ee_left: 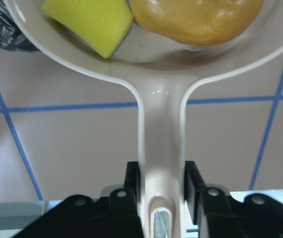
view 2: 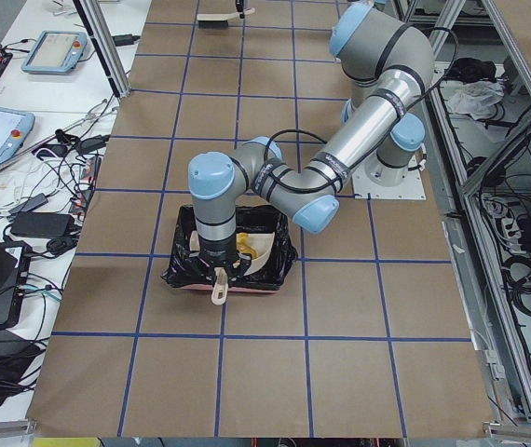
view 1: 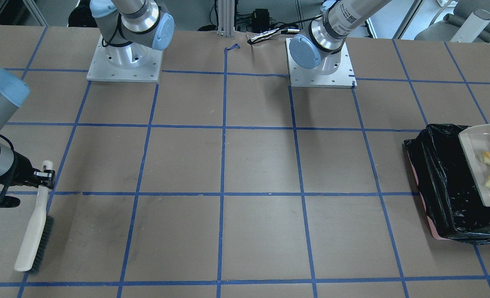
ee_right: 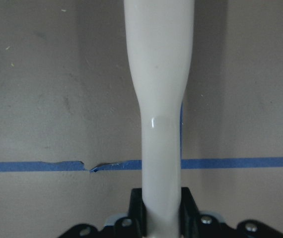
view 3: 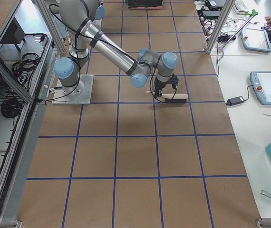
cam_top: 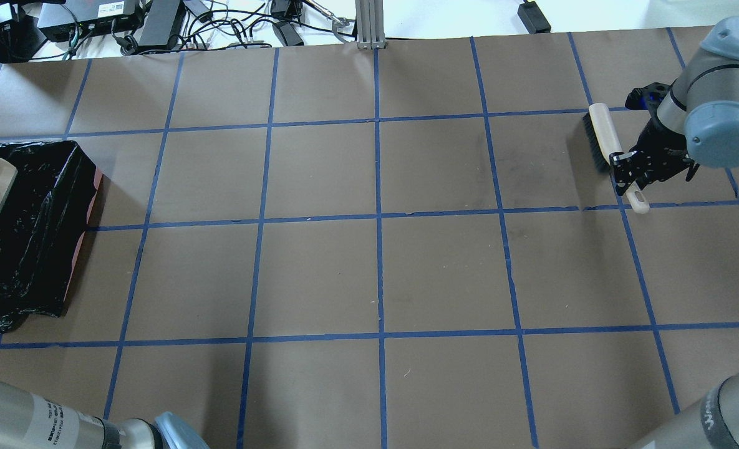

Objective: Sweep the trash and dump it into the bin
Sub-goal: 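Tilt the dustpan with the left gripper to dump items into the bin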

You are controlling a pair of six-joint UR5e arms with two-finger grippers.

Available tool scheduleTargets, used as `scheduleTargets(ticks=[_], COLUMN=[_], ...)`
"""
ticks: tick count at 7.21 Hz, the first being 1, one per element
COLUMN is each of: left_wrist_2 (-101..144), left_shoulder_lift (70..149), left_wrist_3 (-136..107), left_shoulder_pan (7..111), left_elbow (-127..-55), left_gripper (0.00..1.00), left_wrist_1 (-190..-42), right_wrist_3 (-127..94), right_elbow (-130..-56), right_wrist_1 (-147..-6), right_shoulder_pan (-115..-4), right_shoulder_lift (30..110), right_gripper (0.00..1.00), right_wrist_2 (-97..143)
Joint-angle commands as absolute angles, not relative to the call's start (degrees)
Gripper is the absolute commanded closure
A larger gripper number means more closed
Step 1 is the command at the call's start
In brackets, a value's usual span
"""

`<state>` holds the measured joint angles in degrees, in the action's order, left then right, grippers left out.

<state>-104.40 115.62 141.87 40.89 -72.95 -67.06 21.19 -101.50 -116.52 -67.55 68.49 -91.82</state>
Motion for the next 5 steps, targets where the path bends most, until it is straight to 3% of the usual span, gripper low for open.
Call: scheduleTargets(ticks=[1,5], left_wrist_2=[-111.33,-118.56], left_shoulder_lift=[113.74,111.62], left_wrist_3=[138.27,131.58], left_shoulder_pan=[44.01,48.95], left_elbow=[-73.74,-78.22], left_gripper=[1.00,1.00], left_wrist_1=[-67.76,-66.63], right_wrist_3=[20.74,21.44], right_elbow=[-101.78,-101.78], right_wrist_1=[-116.72,-116.54], right_shoulder_pan=[-67.41,-66.18], right_shoulder_lift=[68.55,68.64], right_gripper=[1.00,1.00], right_wrist_2=[-92.28,-92.46])
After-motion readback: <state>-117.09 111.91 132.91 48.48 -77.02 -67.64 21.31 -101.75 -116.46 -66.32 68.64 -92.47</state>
